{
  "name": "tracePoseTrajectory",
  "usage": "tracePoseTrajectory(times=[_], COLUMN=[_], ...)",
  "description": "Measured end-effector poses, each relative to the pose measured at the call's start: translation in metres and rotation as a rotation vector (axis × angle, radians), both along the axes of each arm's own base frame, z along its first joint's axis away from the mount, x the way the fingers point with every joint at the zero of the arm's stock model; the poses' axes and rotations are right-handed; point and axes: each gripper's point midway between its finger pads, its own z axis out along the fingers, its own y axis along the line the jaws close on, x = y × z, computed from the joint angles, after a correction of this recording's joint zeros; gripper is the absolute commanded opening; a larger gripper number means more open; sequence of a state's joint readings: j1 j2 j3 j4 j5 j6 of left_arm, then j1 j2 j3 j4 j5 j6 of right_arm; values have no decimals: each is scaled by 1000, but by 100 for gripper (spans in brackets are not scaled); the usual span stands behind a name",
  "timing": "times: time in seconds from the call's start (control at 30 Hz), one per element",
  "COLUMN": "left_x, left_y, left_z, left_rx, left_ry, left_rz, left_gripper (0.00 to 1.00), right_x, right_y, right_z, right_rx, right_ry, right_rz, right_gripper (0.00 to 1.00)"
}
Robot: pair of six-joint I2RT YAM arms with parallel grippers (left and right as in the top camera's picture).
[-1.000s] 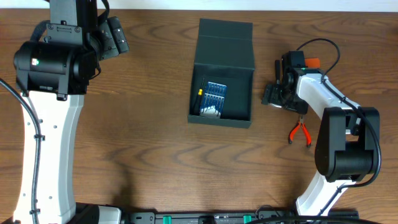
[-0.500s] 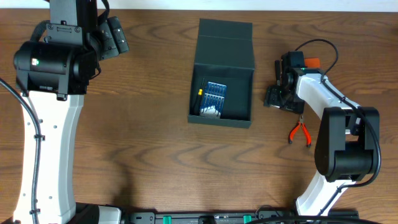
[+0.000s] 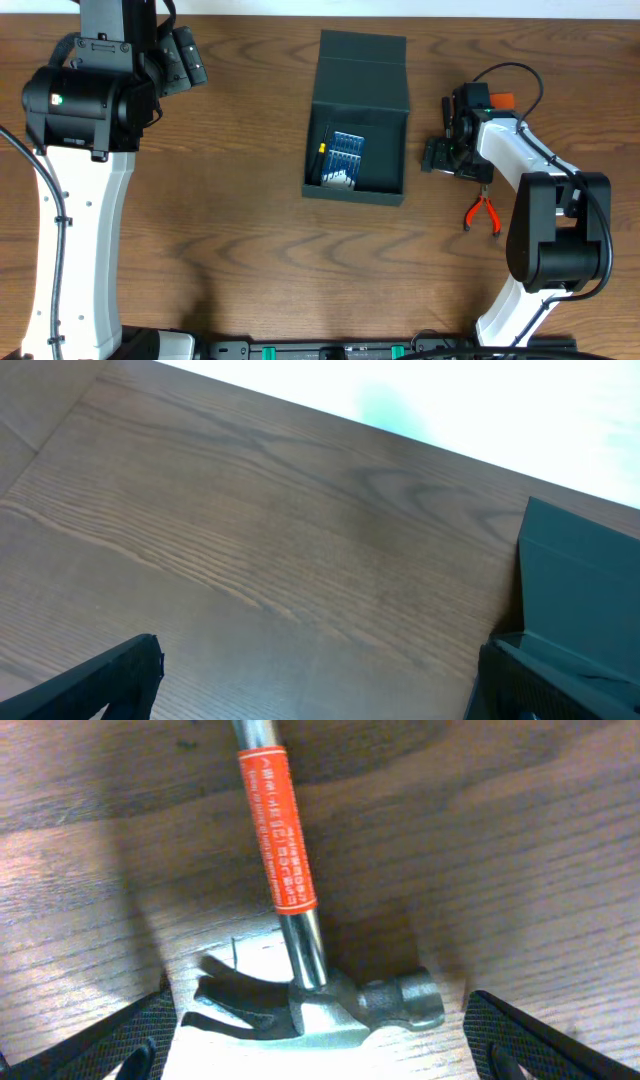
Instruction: Pack container
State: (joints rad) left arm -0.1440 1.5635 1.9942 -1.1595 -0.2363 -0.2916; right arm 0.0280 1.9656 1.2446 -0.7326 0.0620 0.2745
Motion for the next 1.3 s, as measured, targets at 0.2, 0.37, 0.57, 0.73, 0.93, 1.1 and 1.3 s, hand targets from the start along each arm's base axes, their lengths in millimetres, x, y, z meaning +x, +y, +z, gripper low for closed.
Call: tracePoseTrajectory(times=[0.2, 0.37, 0.57, 0.73, 0.93, 1.1, 1.3], left_x=[0, 0, 0, 0, 0, 0, 0], left_y=[0, 0, 0, 0, 0, 0, 0], left_z=[0, 0, 0, 0, 0, 0, 0], left_rx=[0, 0, 0, 0, 0, 0, 0], left_ry=[0, 0, 0, 0, 0, 0, 0], left_rz=[0, 0, 0, 0, 0, 0, 0], left_gripper=[99, 99, 99, 99, 98, 99, 98], right_x=[2, 3, 3, 3, 2, 2, 2], right_y=[1, 2, 3, 3, -4, -13, -17], right_z=[0, 0, 0, 0, -1, -1, -1], right_rx=[-1, 4, 10, 14, 22, 25, 24], right_ry=[-7, -8, -7, -7, -5, -5, -6], right_rz=[51, 66, 76, 73, 60, 46, 43], right_gripper=[93, 89, 86, 86, 85, 84, 79])
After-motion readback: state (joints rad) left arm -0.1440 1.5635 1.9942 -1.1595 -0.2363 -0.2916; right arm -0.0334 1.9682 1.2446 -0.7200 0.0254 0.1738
